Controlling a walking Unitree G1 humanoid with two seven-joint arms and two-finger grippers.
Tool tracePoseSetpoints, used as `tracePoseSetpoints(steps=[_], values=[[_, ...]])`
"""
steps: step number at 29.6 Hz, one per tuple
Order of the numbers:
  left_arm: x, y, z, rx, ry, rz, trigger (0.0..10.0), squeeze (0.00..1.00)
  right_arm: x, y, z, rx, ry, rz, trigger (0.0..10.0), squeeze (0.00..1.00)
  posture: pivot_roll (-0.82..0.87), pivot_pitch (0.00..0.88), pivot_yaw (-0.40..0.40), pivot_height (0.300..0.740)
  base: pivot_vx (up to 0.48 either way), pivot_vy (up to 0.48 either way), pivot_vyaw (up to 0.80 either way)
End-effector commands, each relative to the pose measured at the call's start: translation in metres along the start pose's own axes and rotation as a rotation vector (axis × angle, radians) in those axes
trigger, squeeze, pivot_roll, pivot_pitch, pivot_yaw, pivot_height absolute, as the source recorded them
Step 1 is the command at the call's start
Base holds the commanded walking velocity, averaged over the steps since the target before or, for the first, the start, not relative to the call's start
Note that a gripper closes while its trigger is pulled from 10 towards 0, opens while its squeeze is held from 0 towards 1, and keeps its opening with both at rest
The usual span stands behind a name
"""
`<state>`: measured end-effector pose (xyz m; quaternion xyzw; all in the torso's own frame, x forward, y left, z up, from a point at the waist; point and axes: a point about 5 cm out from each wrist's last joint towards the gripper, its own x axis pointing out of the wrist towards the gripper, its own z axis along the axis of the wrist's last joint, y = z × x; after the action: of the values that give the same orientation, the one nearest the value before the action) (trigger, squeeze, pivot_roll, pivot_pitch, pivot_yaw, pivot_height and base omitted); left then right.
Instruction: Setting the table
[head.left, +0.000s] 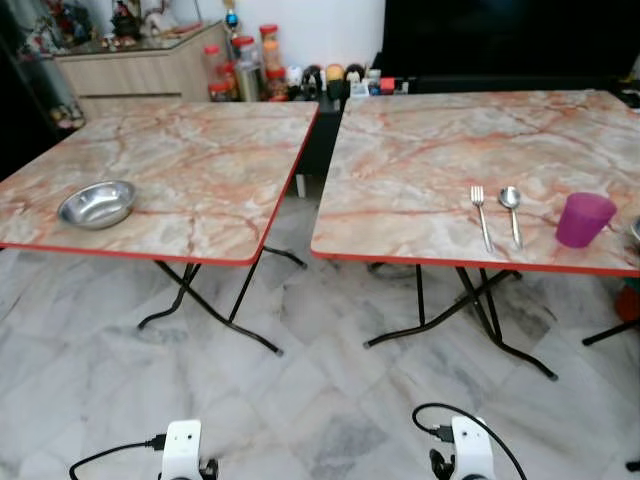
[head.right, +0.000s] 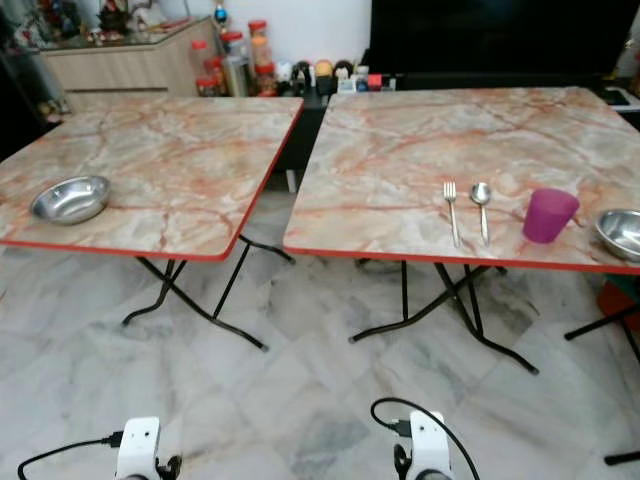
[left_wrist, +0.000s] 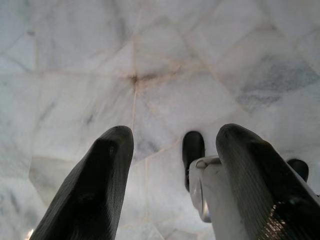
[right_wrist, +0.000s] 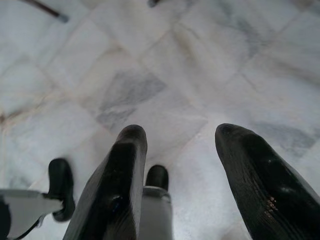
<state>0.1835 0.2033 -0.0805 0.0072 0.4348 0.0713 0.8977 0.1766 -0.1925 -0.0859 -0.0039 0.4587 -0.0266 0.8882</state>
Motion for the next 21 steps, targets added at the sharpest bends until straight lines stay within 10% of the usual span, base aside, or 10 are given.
tracePoseSetpoints(steps=[1,21], values=[[0.001,0.005,0.002,0.005,0.005,0.015,10.0,0.0,0.001,0.008,0.006,-0.021,-0.019,0.028,10.0,0.0,-0.03,0.0,0.05,0.74,0.307,0.0,0.0],[0.002,0.002,0.007,0.005,-0.005,0.013,10.0,0.0,0.0,-0.001,0.001,-0.025,-0.002,-0.043,10.0,0.0,-0.05,0.0,0.065,0.74,0.334,0.0,0.0]])
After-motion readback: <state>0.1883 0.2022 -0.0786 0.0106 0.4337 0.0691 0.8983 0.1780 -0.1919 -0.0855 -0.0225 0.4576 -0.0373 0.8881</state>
